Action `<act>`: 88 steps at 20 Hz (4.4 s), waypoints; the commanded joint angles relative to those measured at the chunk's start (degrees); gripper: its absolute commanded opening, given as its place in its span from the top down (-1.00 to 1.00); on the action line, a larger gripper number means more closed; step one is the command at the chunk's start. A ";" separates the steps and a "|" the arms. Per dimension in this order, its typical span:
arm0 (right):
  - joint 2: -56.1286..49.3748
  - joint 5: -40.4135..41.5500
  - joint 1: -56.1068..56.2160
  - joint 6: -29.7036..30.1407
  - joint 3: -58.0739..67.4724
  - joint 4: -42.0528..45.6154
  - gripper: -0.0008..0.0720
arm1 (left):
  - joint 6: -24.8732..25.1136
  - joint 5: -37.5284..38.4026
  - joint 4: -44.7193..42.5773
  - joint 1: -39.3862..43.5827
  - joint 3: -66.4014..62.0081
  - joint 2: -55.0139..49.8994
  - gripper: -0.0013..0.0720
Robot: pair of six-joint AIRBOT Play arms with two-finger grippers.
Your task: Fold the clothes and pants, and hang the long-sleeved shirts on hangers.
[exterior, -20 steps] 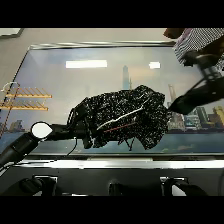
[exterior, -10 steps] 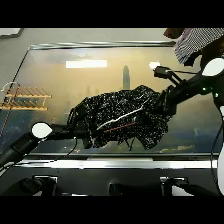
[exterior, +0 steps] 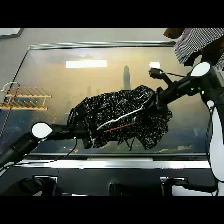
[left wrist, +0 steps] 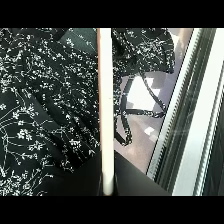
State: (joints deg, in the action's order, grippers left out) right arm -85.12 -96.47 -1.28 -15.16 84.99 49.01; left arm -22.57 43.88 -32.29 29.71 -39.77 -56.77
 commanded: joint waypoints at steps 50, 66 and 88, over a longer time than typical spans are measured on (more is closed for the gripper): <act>18.69 4.07 0.04 -14.69 -0.02 10.23 0.90 | -77.50 -29.05 13.88 19.98 -15.61 -25.92 -0.59; 21.42 1.38 0.07 -20.28 -0.02 18.32 0.91 | -77.94 -14.84 4.63 1.64 -15.63 -22.93 0.89; 18.99 2.34 7.30 -29.73 -0.02 31.28 0.91 | -78.01 -16.74 -7.43 1.38 -27.02 -22.93 0.89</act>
State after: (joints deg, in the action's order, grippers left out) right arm -66.02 -94.43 5.96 -43.05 84.97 77.19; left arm -99.53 26.92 -38.00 31.16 -66.48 -79.72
